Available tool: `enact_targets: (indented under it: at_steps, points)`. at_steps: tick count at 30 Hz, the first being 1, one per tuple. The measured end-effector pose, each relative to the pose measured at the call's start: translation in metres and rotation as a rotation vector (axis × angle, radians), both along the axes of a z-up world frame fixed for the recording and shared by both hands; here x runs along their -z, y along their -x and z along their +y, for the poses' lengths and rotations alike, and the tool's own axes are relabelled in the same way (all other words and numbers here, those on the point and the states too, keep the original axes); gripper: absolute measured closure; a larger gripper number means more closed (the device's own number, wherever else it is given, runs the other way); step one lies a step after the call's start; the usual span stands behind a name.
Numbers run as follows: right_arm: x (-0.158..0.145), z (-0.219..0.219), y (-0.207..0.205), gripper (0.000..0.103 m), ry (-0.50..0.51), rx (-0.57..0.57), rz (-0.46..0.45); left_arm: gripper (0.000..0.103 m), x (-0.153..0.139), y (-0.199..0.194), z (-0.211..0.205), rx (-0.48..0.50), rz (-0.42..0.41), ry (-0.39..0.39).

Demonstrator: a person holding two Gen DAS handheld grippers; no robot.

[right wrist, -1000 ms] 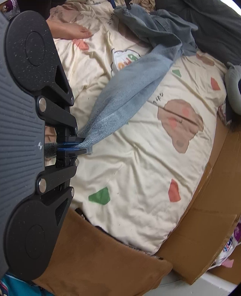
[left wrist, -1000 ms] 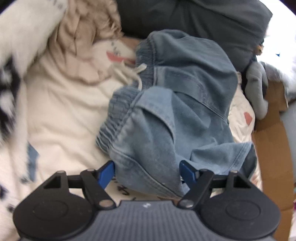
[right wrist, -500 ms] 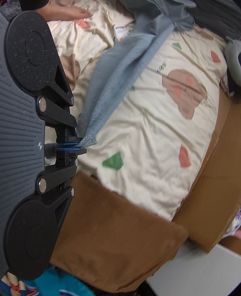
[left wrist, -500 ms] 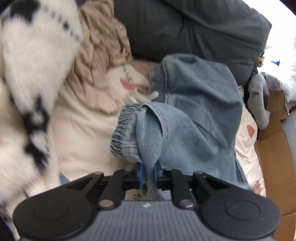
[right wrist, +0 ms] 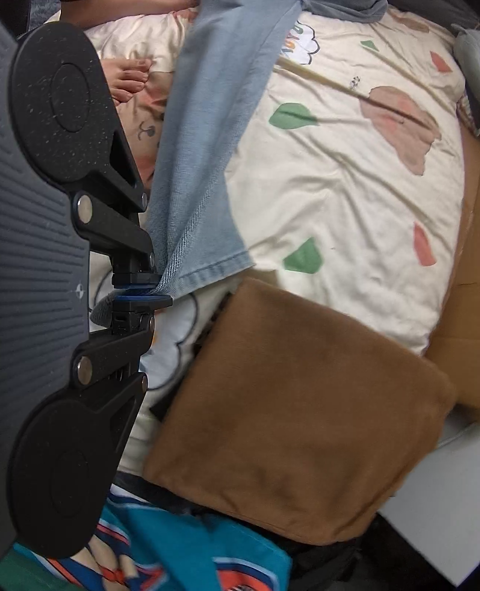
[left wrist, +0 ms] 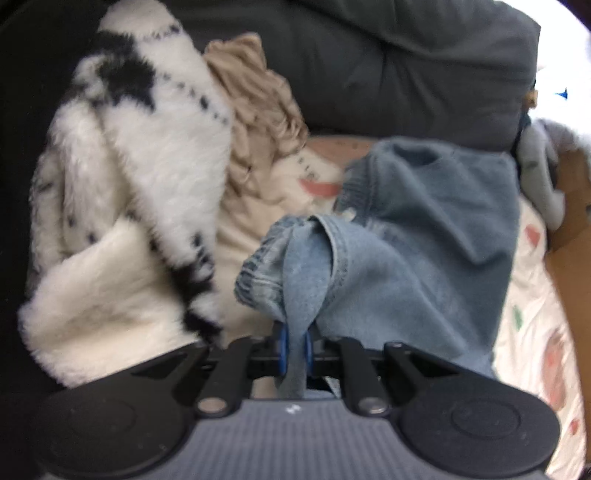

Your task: Fold clothes

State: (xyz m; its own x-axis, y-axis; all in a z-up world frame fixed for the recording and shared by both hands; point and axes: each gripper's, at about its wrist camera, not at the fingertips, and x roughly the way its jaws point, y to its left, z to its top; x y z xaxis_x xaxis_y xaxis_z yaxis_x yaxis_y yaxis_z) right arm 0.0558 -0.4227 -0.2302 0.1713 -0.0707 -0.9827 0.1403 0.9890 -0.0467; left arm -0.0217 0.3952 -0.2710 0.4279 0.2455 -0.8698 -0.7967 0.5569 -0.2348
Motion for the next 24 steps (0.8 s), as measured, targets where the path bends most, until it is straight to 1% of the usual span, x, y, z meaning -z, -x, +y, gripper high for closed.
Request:
enact_targets:
  at_steps: [2, 3, 4, 5, 6, 9, 10, 11, 12, 13, 14, 18, 19, 20, 24]
  points:
    - [0.003, 0.0, 0.002, 0.1, -0.008, 0.018, -0.001, 0.093, 0.0, -0.001, -0.001, -0.006, 0.051, -0.019]
    - [0.003, 0.001, 0.002, 0.094, -0.006, 0.022, -0.003, 0.092, -0.004, 0.0, -0.001, -0.001, 0.05, -0.025]
    - [0.004, 0.002, 0.002, 0.093, -0.005, 0.026, -0.005, 0.091, -0.007, 0.0, -0.001, 0.004, 0.049, -0.032]
    - [0.004, 0.003, 0.002, 0.088, -0.003, 0.029, -0.007, 0.09, -0.011, 0.0, -0.001, 0.011, 0.047, -0.04]
    - [0.001, 0.003, 0.0, 0.079, -0.001, 0.03, -0.014, 0.089, -0.016, -0.001, -0.002, 0.021, 0.04, -0.05]
    - [-0.006, 0.005, -0.006, 0.074, 0.005, 0.017, -0.033, 0.086, -0.028, -0.008, -0.004, 0.056, 0.019, -0.062]
    - [-0.008, 0.009, -0.01, 0.072, 0.01, -0.001, -0.043, 0.084, -0.032, -0.012, -0.004, 0.066, 0.011, -0.063]
    - [-0.01, 0.012, -0.013, 0.07, 0.014, -0.018, -0.053, 0.078, -0.035, -0.018, -0.006, 0.078, 0.003, -0.064]
    - [-0.011, 0.017, -0.019, 0.07, 0.003, -0.028, -0.063, 0.074, -0.039, -0.023, -0.008, 0.088, -0.004, -0.067]
    - [-0.012, 0.021, -0.024, 0.07, -0.008, -0.038, -0.073, 0.067, -0.041, -0.031, -0.009, 0.101, -0.01, -0.075]
    - [-0.011, 0.028, -0.032, 0.07, -0.021, -0.05, -0.082, 0.063, -0.043, -0.04, -0.009, 0.116, -0.014, -0.085]
    - [0.006, 0.06, -0.082, 0.07, -0.086, -0.121, -0.123, 0.061, -0.048, -0.079, -0.006, 0.171, -0.028, -0.117]
    - [0.011, 0.068, -0.095, 0.07, -0.103, -0.14, -0.134, 0.058, -0.047, -0.089, -0.005, 0.181, -0.03, -0.122]
    - [0.016, 0.076, -0.109, 0.07, -0.12, -0.159, -0.144, 0.056, -0.045, -0.1, -0.003, 0.19, -0.028, -0.128]
    - [0.037, 0.109, -0.163, 0.07, -0.19, -0.237, -0.187, 0.054, -0.031, -0.136, 0.003, 0.221, -0.017, -0.149]
